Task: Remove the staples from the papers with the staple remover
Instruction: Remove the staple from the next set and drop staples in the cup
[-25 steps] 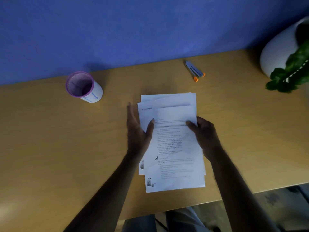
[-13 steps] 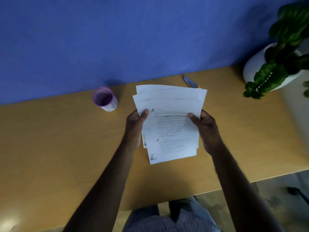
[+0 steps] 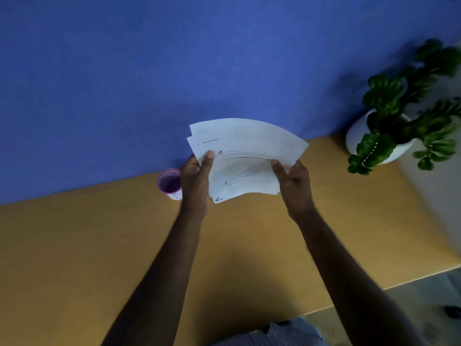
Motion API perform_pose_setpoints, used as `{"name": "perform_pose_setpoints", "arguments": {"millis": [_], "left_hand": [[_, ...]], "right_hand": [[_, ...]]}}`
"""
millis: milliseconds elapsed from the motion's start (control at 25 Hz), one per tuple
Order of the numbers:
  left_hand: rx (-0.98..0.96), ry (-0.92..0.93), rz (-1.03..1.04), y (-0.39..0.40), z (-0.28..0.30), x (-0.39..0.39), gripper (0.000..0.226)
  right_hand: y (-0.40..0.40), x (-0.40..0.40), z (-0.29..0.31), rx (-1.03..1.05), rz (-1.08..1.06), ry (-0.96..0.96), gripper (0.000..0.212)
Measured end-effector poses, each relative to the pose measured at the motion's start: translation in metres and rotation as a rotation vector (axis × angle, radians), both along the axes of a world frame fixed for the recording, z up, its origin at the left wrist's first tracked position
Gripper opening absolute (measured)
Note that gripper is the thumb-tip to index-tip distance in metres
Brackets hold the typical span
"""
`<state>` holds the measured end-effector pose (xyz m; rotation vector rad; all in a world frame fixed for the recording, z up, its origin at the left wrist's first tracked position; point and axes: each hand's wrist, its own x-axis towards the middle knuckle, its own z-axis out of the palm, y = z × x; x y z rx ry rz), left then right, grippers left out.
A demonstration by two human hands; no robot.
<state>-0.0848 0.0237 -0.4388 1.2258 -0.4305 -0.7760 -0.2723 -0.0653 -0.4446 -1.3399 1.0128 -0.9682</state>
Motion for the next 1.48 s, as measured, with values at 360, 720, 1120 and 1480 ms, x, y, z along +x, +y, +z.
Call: {"name": "perform_pose_setpoints", "arguments": {"millis": [360,720,1120,1480], "left_hand": [[0.194,-0.155,-0.086,0.012,-0.043,0.003,0.026],[0.220,-0.162,-0.136,0.003,-0.052,0.006,0.028],[0.257,-0.098,-0.131,0.007,-0.058,0.002,0.023],[0.242,-0.119,-0.141,0.000,-0.068,0.004,0.030]], "right_hand": [[0.000,-0.001,-0.030,0.029,0.023,0.169,0.028],[-0.009,0.004,-0.042,0.063,0.020,0.230,0.022],[-0.012,0.005,-0.053,0.179,0.016,0.201,0.032],[-0.012,0.001,-0.069,0.220,0.031,0.115,0.038]]}}
